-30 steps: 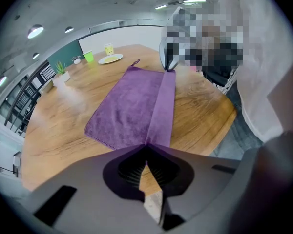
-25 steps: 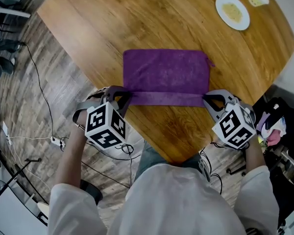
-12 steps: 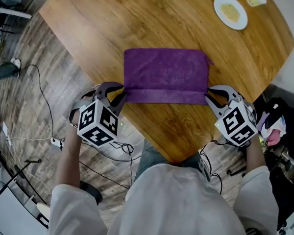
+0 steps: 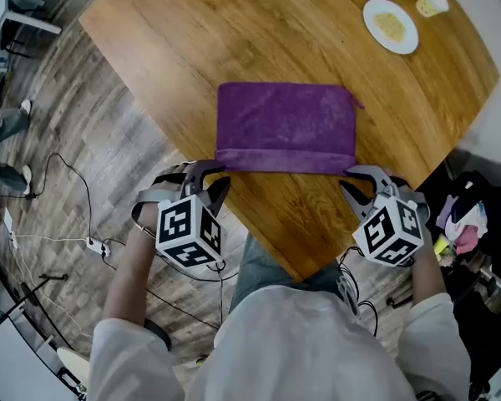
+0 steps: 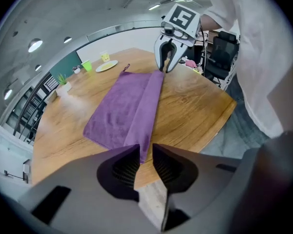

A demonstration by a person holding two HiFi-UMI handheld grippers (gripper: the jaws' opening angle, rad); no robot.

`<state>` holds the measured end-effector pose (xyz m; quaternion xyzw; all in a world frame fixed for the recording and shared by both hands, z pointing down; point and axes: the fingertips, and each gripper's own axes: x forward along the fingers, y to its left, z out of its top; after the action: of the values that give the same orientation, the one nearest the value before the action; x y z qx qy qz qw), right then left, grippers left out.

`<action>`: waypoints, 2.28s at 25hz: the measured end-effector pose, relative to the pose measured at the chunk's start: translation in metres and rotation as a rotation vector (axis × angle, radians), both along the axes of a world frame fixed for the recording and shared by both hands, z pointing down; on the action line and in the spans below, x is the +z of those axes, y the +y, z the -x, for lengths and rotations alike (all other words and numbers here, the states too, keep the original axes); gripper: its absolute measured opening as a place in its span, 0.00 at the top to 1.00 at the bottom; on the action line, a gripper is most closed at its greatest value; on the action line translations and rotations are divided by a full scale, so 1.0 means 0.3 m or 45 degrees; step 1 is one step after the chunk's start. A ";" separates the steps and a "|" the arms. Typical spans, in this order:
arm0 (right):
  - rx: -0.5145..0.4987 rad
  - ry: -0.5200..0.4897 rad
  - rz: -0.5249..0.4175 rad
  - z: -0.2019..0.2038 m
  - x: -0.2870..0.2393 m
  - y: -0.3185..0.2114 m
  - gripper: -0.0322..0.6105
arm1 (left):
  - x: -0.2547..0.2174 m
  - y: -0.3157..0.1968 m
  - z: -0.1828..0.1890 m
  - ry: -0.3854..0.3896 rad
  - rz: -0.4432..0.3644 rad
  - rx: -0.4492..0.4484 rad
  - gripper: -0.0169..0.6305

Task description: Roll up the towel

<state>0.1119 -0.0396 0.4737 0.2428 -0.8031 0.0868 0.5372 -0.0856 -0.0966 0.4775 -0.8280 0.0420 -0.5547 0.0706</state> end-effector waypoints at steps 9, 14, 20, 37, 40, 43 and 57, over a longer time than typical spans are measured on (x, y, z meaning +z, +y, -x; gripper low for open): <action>-0.020 0.057 -0.014 -0.006 0.062 -0.017 0.86 | 0.065 -0.017 -0.008 -0.019 0.009 0.012 0.86; -0.016 0.058 -0.037 -0.010 0.064 -0.025 0.91 | 0.072 -0.033 -0.015 -0.032 -0.014 0.002 0.92; 0.001 0.016 0.012 0.002 0.050 0.036 0.92 | 0.058 0.033 0.005 -0.029 0.042 -0.036 0.94; 0.061 -0.041 0.038 -0.058 -0.005 -0.109 0.91 | 0.013 -0.096 -0.032 0.009 0.140 -0.173 0.94; 0.066 -0.047 0.047 -0.067 0.008 -0.133 0.91 | 0.028 -0.123 -0.042 0.003 0.136 -0.179 0.94; 0.074 -0.053 0.055 -0.066 0.019 -0.143 0.91 | 0.044 -0.134 -0.040 -0.004 0.137 -0.185 0.94; 0.140 -0.053 -0.029 -0.090 -0.010 -0.161 0.86 | 0.006 -0.152 0.007 0.032 0.088 -0.237 0.89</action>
<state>0.1389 -0.0879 0.4708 0.2908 -0.8005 0.1121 0.5119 -0.0877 -0.1424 0.4793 -0.8294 0.1003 -0.5494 -0.0105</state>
